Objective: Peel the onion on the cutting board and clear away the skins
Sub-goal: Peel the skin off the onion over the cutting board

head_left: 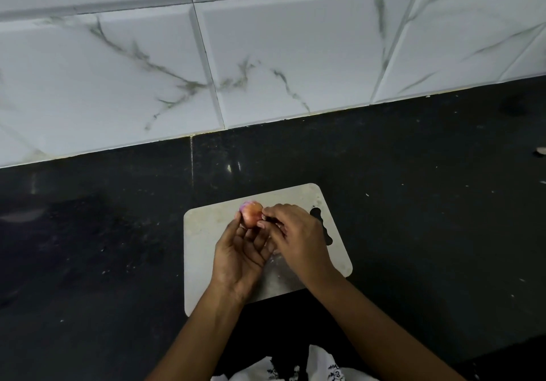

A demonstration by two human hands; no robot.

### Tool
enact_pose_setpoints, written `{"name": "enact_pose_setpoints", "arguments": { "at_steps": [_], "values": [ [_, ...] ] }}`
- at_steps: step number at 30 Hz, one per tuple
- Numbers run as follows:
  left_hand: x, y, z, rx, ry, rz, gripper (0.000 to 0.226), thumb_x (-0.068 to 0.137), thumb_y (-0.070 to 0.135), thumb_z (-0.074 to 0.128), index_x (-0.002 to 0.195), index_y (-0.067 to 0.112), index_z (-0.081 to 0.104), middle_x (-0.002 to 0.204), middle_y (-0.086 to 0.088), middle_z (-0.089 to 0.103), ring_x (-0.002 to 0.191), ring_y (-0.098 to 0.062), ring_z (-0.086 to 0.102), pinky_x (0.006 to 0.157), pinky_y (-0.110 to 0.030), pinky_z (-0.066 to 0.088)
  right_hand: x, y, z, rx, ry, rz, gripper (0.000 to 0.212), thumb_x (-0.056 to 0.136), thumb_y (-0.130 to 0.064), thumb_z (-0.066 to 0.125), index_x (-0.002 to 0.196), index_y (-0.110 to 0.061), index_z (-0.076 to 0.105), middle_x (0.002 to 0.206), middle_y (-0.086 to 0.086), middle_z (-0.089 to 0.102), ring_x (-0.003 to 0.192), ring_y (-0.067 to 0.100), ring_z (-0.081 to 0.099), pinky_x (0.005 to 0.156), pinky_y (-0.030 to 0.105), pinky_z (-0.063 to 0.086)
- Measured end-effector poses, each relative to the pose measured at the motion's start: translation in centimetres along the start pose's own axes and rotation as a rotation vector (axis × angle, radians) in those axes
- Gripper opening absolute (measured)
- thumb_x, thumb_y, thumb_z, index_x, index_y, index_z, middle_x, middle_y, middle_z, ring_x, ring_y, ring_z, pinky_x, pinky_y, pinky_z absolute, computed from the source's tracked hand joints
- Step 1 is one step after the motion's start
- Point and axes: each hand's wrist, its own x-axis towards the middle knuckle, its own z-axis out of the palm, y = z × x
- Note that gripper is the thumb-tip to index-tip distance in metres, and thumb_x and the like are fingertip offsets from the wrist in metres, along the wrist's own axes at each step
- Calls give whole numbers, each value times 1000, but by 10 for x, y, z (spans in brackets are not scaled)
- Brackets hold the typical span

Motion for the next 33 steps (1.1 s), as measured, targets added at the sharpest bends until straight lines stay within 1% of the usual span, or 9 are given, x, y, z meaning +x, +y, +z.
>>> {"name": "enact_pose_setpoints", "arguments": {
  "at_steps": [2, 5, 7, 10, 15, 18, 22, 29, 33],
  "values": [
    [2, 7, -3, 83, 7, 9, 47, 85, 42, 55, 117, 8, 60, 96, -11, 69, 86, -22, 65, 75, -32, 57, 1, 1, -3, -25, 4, -76, 22, 87, -27, 55, 92, -9, 66, 80, 4, 69, 73, 19, 64, 63, 35, 55],
    [4, 16, -5, 170, -23, 41, 39, 79, 37, 58, 104, 9, 65, 90, -10, 71, 76, -17, 70, 67, -26, 60, 2, 5, -7, -49, -40, -121, 19, 89, -24, 54, 96, -10, 65, 83, 4, 68, 75, 18, 63, 64, 33, 53],
    [5, 21, -7, 206, -56, 80, 35, 75, 32, 65, 101, 9, 66, 92, -9, 70, 76, -14, 71, 62, -23, 58, 3, 3, -11, 59, -88, -5, 18, 89, -23, 56, 101, -13, 63, 91, 2, 69, 82, 15, 65, 70, 34, 55],
    [7, 21, -9, 242, -131, 134, 68, 49, 39, 90, 105, 11, 65, 99, -4, 71, 83, -11, 69, 68, -22, 57, 9, -2, -15, 204, -116, 190, 23, 81, -23, 69, 101, -14, 65, 92, -1, 71, 84, 9, 67, 75, 32, 57],
    [9, 17, -10, 219, -156, 156, 86, 42, 33, 94, 117, 7, 60, 111, -12, 69, 95, -20, 70, 69, -26, 57, 18, -9, -17, 229, -119, 292, 21, 78, -29, 72, 96, -18, 70, 89, -7, 72, 78, 3, 67, 72, 19, 56],
    [8, 16, -9, 217, -134, 193, 91, 39, 32, 94, 118, 7, 58, 110, -10, 70, 95, -20, 70, 70, -26, 57, 22, -11, -19, 210, -115, 339, 23, 78, -27, 73, 98, -16, 73, 90, -4, 74, 77, 3, 68, 74, 21, 57],
    [6, 15, -6, 239, -103, 257, 88, 32, 34, 96, 110, 11, 61, 105, -2, 73, 94, -14, 70, 69, -22, 56, 25, -13, -21, 215, -131, 367, 28, 77, -26, 74, 102, -13, 72, 94, 1, 75, 80, 6, 69, 78, 27, 58],
    [4, 12, 0, 258, -59, 323, 85, 31, 39, 95, 106, 15, 63, 102, 0, 74, 93, -14, 70, 69, -22, 56, 24, -15, -21, 191, -111, 352, 23, 82, -19, 69, 103, -11, 71, 93, 4, 75, 81, 8, 68, 78, 26, 57],
    [5, 9, -2, 277, -39, 318, 40, 66, 16, 72, 105, 17, 64, 107, -2, 71, 101, -20, 65, 73, -22, 56, 26, -9, -23, 255, -142, 441, 25, 80, -24, 71, 103, -15, 72, 95, 1, 75, 84, 5, 67, 81, 28, 57]
  ]
}}
